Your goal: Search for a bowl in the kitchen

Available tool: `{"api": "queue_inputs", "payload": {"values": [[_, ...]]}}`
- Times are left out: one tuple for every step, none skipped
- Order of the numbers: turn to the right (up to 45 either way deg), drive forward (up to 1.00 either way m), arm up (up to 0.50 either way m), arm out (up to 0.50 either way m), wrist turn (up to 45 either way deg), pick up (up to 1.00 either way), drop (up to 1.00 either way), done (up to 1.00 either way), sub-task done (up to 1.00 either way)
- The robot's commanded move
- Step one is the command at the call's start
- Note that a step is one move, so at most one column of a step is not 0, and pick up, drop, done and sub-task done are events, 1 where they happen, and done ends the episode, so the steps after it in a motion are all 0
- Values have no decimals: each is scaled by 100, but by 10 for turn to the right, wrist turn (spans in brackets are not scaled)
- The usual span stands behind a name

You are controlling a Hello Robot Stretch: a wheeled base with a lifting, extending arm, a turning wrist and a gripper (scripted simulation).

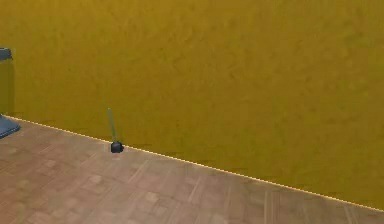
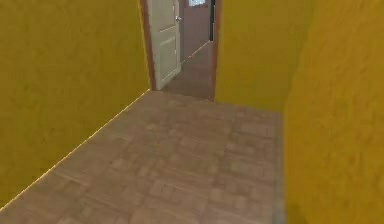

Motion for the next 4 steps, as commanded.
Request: {"api": "queue_inputs", "payload": {"values": [[-420, 0, 0, 0, 0, 0, 0, 0, 0], [0, 20, 0, 0, 0, 0, 0, 0, 0], [450, 0, 0, 0, 0, 0, 0, 0, 0], [330, 0, 0, 0, 0, 0, 0, 0, 0]]}}
